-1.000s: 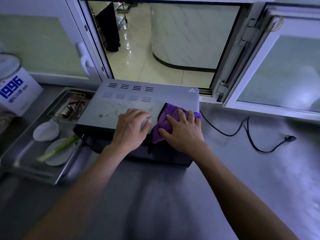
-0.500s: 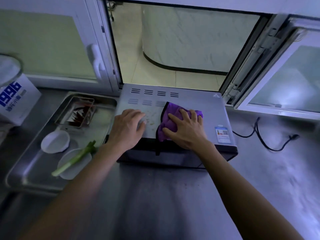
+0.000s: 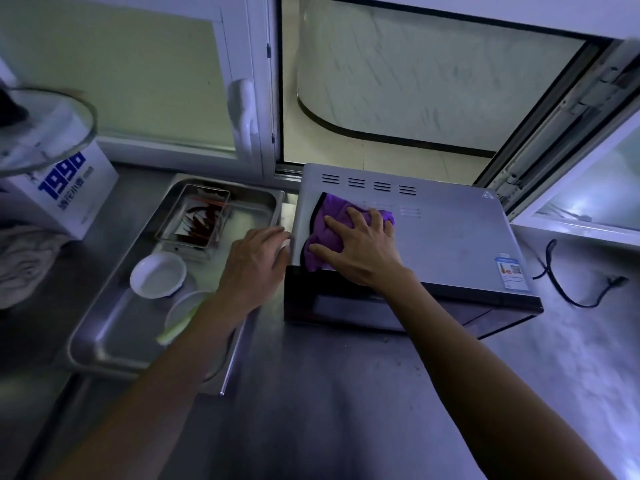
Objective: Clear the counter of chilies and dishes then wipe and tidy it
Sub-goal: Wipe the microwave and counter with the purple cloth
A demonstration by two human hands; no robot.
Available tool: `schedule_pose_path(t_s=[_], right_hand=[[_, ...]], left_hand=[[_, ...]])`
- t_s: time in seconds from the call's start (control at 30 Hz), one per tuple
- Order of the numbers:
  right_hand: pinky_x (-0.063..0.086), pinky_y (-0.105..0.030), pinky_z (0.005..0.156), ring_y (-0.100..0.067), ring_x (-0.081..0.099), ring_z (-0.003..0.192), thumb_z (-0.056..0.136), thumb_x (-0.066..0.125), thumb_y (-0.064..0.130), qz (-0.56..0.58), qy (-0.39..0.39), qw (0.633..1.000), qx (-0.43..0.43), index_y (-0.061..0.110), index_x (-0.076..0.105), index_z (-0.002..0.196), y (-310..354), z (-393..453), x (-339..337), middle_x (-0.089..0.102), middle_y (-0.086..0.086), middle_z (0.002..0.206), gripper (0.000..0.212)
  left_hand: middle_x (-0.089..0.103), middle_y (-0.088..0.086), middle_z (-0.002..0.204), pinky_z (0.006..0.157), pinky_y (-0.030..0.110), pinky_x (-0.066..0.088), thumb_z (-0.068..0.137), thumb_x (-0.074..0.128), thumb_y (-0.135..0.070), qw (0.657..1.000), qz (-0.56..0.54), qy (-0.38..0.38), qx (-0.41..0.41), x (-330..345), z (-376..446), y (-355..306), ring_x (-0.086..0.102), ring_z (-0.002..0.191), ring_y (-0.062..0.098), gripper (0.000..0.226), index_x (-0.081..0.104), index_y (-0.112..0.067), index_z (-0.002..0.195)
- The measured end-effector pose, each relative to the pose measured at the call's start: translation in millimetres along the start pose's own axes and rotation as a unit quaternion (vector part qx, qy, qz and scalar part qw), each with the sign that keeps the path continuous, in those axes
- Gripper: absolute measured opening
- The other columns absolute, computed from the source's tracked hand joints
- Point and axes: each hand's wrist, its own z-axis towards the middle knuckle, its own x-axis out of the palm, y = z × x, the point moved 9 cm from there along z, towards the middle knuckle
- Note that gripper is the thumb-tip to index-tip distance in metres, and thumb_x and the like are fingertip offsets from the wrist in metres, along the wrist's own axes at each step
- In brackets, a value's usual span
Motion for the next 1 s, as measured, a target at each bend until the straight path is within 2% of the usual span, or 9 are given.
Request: schedule_pose_path(t_s=[0.23, 0.5, 0.63, 1.0], right_hand=[[0.013, -0.062, 0.117, -0.042, 0.009, 0.147, 0.078, 0.029, 0.084, 0.007, 0.01, 1.0, -0.011, 0.045, 0.029, 0.151, 39, 2, 5, 0.023, -0.003, 0.162, 0.083], [0.017, -0.055, 0.118, -0.035, 0.014, 0.147, 0.084, 0.043, 0.073, 0.019, -0.021, 0.999, -0.016, 0.045, 0.04, 0.146, 32, -23, -1, 0.03, 0.0, 0.159, 0.068], [0.02, -0.052, 0.118, -0.033, 0.018, 0.146, 0.085, 0.045, 0.07, 0.025, -0.036, 0.999, 0.009, 0.044, 0.045, 0.144, 7, -39, -3, 0.034, 0.002, 0.158, 0.064], [0.024, -0.048, 0.116, -0.03, 0.024, 0.144, 0.084, 0.049, 0.067, 0.038, -0.059, 0.992, 0.109, 0.042, 0.05, 0.141, -116, -98, -15, 0.039, 0.004, 0.154, 0.062]], left_hand=[[0.068, 0.006, 0.122, 0.094, 0.051, 0.049, 0.095, 0.055, -0.013, 0.999, -0.039, -0.007, -0.017, -7, -9, 17, 0.059, 0.117, 0.026, 0.031, 0.065, -0.01, 0.124], [0.067, 0.006, 0.123, 0.092, 0.049, 0.049, 0.095, 0.055, -0.013, 1.0, -0.029, -0.01, 0.003, -10, -11, 2, 0.059, 0.115, 0.027, 0.031, 0.064, -0.01, 0.125], [0.068, 0.006, 0.119, 0.088, 0.049, 0.051, 0.095, 0.059, -0.014, 0.999, -0.016, -0.017, 0.033, -8, -6, -22, 0.06, 0.11, 0.029, 0.028, 0.066, -0.008, 0.121], [0.063, 0.003, 0.128, 0.095, 0.047, 0.044, 0.094, 0.059, -0.023, 0.993, 0.046, 0.027, 0.105, 44, 17, -127, 0.054, 0.122, 0.024, 0.03, 0.068, -0.015, 0.121]])
